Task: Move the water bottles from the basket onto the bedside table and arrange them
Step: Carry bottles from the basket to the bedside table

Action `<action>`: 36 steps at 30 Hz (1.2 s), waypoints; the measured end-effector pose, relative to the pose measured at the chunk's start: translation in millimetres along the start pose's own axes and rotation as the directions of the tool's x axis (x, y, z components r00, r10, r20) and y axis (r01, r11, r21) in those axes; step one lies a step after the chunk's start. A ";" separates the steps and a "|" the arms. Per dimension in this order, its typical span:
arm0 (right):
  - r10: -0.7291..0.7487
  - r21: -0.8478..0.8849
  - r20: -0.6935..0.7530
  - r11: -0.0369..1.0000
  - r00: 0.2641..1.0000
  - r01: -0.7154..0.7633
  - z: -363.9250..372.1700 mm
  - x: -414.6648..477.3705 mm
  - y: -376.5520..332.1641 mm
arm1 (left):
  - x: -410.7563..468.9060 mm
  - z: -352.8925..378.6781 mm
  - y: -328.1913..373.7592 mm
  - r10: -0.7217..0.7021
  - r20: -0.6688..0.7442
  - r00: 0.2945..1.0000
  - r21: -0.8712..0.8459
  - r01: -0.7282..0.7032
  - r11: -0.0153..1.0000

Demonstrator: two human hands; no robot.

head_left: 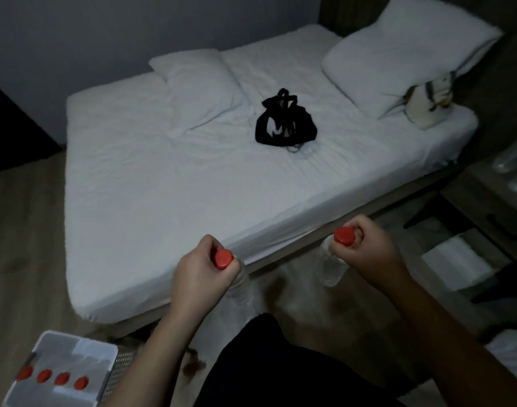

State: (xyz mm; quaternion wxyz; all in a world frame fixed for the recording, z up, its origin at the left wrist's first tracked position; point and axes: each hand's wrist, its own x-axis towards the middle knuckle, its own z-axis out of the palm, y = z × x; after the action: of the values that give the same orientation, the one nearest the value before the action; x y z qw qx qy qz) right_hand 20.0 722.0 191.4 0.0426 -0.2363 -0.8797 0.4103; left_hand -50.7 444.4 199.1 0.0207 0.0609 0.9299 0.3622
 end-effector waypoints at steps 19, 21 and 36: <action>0.316 0.061 -0.184 0.949 0.931 -0.310 -116.9 84.9 87.0 | 160.9 157.6 149.2 0.327 0.381 0.865 -0.095 -0.315 0.944; 0.333 0.063 -0.199 0.943 0.922 -0.327 -129.7 99.9 95.5 | 176.9 173.8 165.3 0.352 0.413 0.840 -0.130 -0.328 0.936; 0.503 0.267 -0.433 0.864 0.748 -0.426 -219.2 163.3 188.1 | 253.9 294.6 306.4 0.579 0.559 0.594 -0.189 -0.588 0.786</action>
State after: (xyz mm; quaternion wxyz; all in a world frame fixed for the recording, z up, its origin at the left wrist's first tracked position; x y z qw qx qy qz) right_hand 6.1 1053.2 177.0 0.1774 -0.5398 -0.7191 0.4000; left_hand -248.0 898.4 190.6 0.1880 0.4708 0.8066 0.3039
